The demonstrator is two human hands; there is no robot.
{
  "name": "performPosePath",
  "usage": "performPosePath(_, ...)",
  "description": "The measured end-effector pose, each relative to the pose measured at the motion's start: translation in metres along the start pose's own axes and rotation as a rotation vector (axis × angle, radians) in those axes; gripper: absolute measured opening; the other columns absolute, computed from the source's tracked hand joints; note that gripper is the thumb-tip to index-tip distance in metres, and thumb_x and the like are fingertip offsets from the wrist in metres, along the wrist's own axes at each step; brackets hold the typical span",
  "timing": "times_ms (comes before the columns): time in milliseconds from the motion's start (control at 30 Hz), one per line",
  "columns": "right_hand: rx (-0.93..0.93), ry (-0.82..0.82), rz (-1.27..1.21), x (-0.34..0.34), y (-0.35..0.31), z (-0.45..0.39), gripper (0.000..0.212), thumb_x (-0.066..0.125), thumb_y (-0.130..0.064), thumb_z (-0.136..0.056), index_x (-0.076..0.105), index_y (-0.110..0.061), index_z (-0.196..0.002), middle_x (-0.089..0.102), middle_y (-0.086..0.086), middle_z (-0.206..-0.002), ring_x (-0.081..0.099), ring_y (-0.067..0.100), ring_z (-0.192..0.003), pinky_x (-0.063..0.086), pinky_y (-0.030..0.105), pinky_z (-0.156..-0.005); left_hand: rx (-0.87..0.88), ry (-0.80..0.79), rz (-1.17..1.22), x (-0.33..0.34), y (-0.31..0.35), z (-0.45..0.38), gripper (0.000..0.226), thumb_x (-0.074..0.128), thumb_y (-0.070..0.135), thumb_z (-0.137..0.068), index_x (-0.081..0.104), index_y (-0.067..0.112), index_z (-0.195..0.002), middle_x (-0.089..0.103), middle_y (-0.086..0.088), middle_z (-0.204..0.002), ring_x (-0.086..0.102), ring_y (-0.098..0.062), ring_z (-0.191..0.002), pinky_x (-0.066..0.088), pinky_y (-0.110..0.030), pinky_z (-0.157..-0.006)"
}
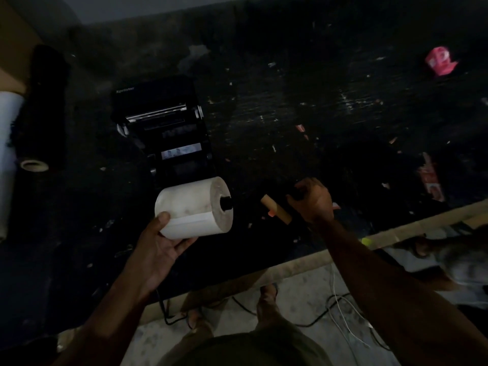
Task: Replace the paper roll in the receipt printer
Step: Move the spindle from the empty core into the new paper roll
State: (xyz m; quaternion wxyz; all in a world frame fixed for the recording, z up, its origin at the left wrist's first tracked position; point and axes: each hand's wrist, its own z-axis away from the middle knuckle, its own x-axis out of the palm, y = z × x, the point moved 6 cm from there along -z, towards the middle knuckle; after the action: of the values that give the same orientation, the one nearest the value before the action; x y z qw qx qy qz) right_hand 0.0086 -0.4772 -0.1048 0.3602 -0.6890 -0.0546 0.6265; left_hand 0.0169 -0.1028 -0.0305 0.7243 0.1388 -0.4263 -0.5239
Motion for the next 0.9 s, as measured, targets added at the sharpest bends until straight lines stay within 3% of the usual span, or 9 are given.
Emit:
performPosePath(100, -0.027, 0.141, -0.275, -0.028, -0.042, 0.012, 0.031, 0.084, -0.039, -0.068, 0.069, -0.019, -0.088, 0.068, -0.002, -0.088, 0.069, 0.014, -0.08, 0.059, 0.037, -0.072, 0.024, 0.035, 0.029, -0.005, 0.003, 0.001, 0.031, 0.06, 0.032, -0.093, 0.062, 0.021, -0.122, 0.08, -0.004, -0.111, 0.078, -0.019, -0.096, 0.066, -0.038, -0.075)
performPosePath(133, -0.062, 0.163, -0.355, -0.038, -0.062, 0.02, 0.032, 0.085, -0.036, -0.07, 0.07, -0.019, -0.092, 0.069, -0.003, -0.091, 0.069, 0.01, -0.08, 0.059, 0.032, -0.073, 0.029, 0.045, 0.031, -0.005, 0.003, 0.001, 0.027, 0.049, 0.03, -0.1, 0.062, 0.021, -0.122, 0.08, -0.003, -0.109, 0.078, -0.019, -0.095, 0.066, -0.038, -0.075)
performPosePath(200, -0.179, 0.189, -0.468, -0.058, -0.103, 0.04, 0.035, 0.088, -0.028, -0.072, 0.072, -0.016, -0.101, 0.069, -0.001, -0.096, 0.069, 0.008, -0.084, 0.058, 0.024, -0.074, 0.027, 0.048, 0.014, -0.003, 0.005, 0.002, 0.027, 0.044, 0.029, -0.103, 0.062, 0.021, -0.121, 0.081, -0.002, -0.105, 0.079, -0.018, -0.092, 0.066, -0.037, -0.074)
performPosePath(333, -0.348, 0.152, -0.534, -0.078, -0.159, 0.076, 0.035, 0.087, -0.019, -0.075, 0.074, -0.011, -0.106, 0.067, 0.003, -0.1, 0.066, 0.009, -0.086, 0.054, 0.017, -0.075, 0.033, 0.04, 0.001, 0.0, 0.009, 0.005, 0.03, 0.051, 0.031, -0.095, 0.063, 0.02, -0.121, 0.081, -0.002, -0.105, 0.079, -0.018, -0.092, 0.066, -0.037, -0.074)
performPosePath(500, -0.256, -0.037, -0.768, -0.052, -0.175, 0.092, 0.033, 0.086, -0.02, -0.076, 0.076, -0.012, -0.106, 0.071, 0.002, -0.096, 0.071, 0.015, -0.081, 0.058, 0.028, -0.077, 0.015, 0.026, 0.033, 0.0, 0.012, 0.009, 0.037, 0.054, 0.03, -0.092, 0.061, 0.017, -0.126, 0.081, -0.005, -0.107, 0.079, -0.02, -0.093, 0.065, -0.038, -0.072)
performPosePath(633, -0.168, -0.074, -0.826, -0.035, -0.173, 0.094, 0.032, 0.085, -0.024, -0.077, 0.078, -0.015, -0.108, 0.073, 0.002, -0.095, 0.073, 0.016, -0.083, 0.06, 0.034, -0.082, 0.019, 0.03, 0.045, -0.005, 0.011, 0.01, 0.05, 0.056, 0.03, -0.09, 0.055, 0.015, -0.138, 0.079, -0.007, -0.112, 0.078, -0.021, -0.096, 0.065, -0.038, -0.072)
performPosePath(767, -0.13, -0.13, -0.896, -0.028, -0.173, 0.098, 0.033, 0.084, -0.023, -0.078, 0.078, -0.012, -0.108, 0.075, 0.005, -0.095, 0.073, 0.018, -0.087, 0.059, 0.037, -0.086, 0.019, 0.037, 0.039, -0.01, 0.009, 0.011, 0.05, 0.058, 0.029, -0.091, 0.055, 0.016, -0.139, 0.077, -0.01, -0.119, 0.077, -0.023, -0.1, 0.064, -0.039, -0.074)
performPosePath(833, -0.124, -0.143, -0.916, -0.026, -0.174, 0.1, 0.034, 0.085, -0.025, -0.076, 0.078, -0.012, -0.106, 0.074, 0.005, -0.093, 0.073, 0.018, -0.085, 0.058, 0.035, -0.084, 0.022, 0.034, 0.027, -0.011, 0.01, 0.012, 0.051, 0.07, 0.031, -0.088, 0.057, 0.016, -0.135, 0.074, -0.012, -0.124, 0.077, -0.023, -0.1, 0.064, -0.039, -0.074)
performPosePath(900, -0.093, -0.171, -0.928, -0.022, -0.173, 0.101, 0.033, 0.086, -0.025, -0.075, 0.078, -0.012, -0.105, 0.075, 0.004, -0.092, 0.073, 0.017, -0.085, 0.057, 0.035, -0.084, 0.02, 0.023, -0.006, -0.009, 0.011, 0.012, 0.082, 0.092, 0.041, -0.063, 0.059, 0.017, -0.133, 0.075, -0.011, -0.123, 0.077, -0.024, -0.102, 0.064, -0.039, -0.075)
